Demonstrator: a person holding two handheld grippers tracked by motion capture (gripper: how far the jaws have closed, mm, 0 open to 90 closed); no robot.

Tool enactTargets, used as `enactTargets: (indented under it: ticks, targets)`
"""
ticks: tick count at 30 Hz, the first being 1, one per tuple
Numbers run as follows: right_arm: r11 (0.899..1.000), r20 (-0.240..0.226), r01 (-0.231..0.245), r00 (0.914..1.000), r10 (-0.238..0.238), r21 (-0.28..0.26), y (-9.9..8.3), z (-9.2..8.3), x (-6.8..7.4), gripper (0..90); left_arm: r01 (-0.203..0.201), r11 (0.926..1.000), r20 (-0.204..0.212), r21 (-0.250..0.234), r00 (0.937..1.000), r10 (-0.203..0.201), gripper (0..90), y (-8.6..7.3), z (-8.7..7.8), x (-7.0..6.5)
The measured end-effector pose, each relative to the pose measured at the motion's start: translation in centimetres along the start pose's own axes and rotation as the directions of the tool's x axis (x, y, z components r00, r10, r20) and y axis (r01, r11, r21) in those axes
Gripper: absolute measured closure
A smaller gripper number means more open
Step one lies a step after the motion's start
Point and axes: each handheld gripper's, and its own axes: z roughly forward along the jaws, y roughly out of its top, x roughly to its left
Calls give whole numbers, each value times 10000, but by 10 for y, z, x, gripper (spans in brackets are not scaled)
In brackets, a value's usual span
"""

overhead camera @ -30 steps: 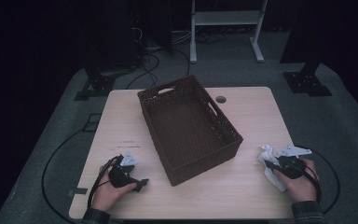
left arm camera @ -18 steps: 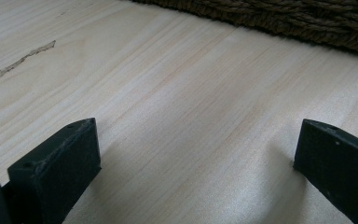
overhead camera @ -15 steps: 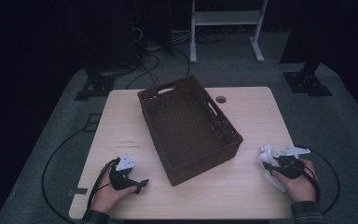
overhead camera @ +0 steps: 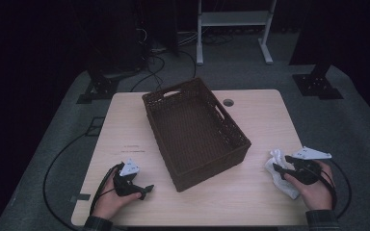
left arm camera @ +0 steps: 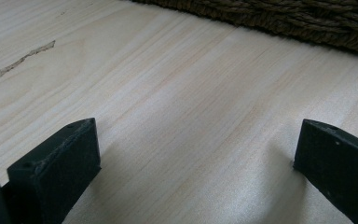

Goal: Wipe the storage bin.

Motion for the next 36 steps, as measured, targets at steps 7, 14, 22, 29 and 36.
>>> enactTargets:
  ticks: [7, 14, 22, 29, 36]
  targets:
    - [9989, -261, 98, 9996, -110, -467, 14, -7, 7, 637, 3, 10000, 1, -1, 10000, -3, 0, 0, 0, 0]
    - [9965, -804, 606, 9946, -651, -571, 31, 1, 17, 860, -4, 10000, -2, -1, 10000, 4, 0, 0, 0, 0]
    - [9950, -1229, 784, 9887, -855, -615, 46, 25, 25, 897, 1, 10000, -2, -3, 10000, -1, 0, 0, 0, 0]
    - [9942, -1511, 869, 9839, -956, -633, 58, 42, 30, 897, 7, 10000, 3, -8, 10000, -7, 0, 0, 0, 0]
    - [9937, -1963, 949, 9749, -1050, -602, 61, 54, 34, 896, 6, 10000, 5, -6, 10000, -6, 0, 0, 0, 0]
